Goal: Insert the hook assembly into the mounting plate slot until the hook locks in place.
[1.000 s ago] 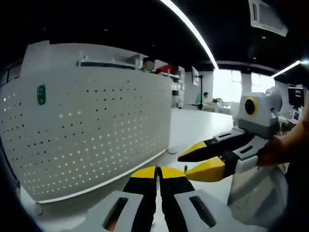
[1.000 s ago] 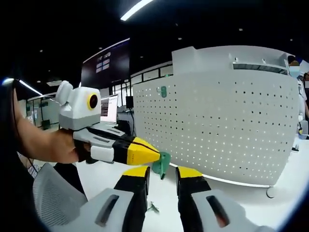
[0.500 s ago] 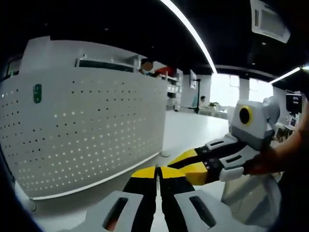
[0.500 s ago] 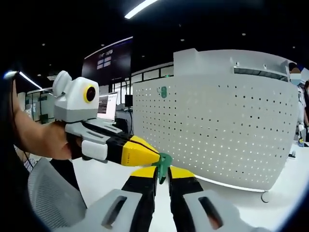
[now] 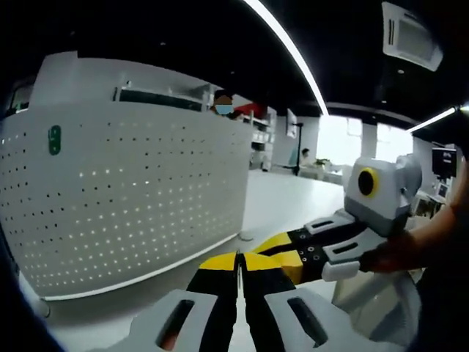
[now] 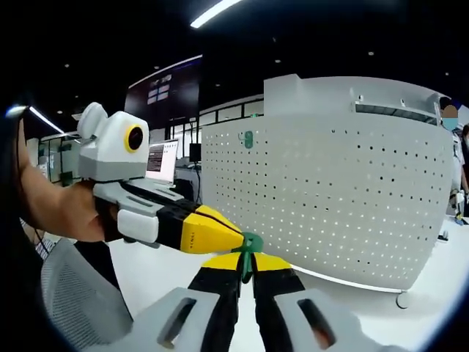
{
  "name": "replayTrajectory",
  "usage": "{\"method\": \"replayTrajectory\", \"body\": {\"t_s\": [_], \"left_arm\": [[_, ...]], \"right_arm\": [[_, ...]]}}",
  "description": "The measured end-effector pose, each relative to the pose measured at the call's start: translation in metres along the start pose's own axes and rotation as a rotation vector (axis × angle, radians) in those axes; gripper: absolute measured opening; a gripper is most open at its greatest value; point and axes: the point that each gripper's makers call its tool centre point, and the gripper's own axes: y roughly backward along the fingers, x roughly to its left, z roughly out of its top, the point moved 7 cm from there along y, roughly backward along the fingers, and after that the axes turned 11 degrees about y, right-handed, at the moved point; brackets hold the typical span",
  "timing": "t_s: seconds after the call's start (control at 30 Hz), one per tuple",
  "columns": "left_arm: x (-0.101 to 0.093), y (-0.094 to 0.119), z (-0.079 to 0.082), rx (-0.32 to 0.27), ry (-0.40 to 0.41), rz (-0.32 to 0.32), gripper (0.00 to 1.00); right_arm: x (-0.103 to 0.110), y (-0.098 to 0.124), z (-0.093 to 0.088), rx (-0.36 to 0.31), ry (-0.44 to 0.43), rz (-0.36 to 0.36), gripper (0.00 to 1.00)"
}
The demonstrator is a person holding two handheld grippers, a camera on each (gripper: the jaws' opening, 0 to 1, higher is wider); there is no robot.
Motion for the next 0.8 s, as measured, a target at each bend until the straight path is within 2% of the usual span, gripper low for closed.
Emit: {"method": "replayTrajectory", "body": {"t_s": [0.53, 0.8], "left_arm": [[-0.0011, 0.0030, -0.0023, -0.001, 0.027, -0.006, 0.01], [-0.0050, 0.0056, -0.0011, -0.017, -0.009, -0.016, 0.04]], "right_arm": [[0.0011, 0.0011, 0.0005, 0.002, -0.026, 0.007, 0.02], [0.0016, 0.0026, 0.0029, 0.008, -0.030, 0.002, 0.02]]}}
